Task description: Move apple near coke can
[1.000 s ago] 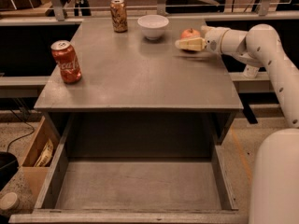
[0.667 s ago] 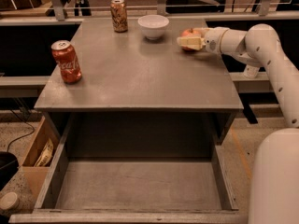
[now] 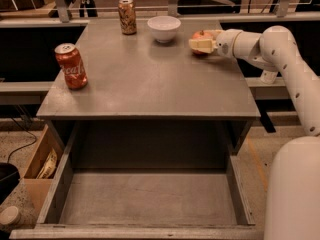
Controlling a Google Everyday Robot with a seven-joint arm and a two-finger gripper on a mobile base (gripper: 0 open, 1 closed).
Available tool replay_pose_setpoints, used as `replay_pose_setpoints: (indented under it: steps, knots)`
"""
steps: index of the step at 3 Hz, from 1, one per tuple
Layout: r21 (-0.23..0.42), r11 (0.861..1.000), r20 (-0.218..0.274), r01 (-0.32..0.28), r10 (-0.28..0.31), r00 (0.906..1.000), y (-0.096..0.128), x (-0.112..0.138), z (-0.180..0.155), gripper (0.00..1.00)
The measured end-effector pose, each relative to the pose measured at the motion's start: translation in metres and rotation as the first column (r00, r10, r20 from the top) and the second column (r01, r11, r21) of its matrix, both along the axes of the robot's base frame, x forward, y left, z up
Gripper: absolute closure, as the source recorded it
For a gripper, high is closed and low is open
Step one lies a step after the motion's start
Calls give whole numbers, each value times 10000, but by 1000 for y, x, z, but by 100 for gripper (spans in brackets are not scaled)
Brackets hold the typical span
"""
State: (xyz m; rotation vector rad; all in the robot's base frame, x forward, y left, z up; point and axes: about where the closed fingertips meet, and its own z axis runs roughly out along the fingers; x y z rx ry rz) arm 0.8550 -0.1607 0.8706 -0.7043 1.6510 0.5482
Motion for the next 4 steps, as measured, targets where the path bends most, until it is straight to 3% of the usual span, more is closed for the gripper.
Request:
replay_pose_setpoints:
  steps: [1,2,3,4]
  knots:
    - [8,10000,-17,-43,43,10000,3,1,-1,100]
    - [-190,9992,489,-354,363,9981,18,-5,26,100]
    - [-541,9953,1166,-799,858,9895,41,-27,64,100]
    - [-592,9887,1342,-1378,1447,9803,70,-57,78,100]
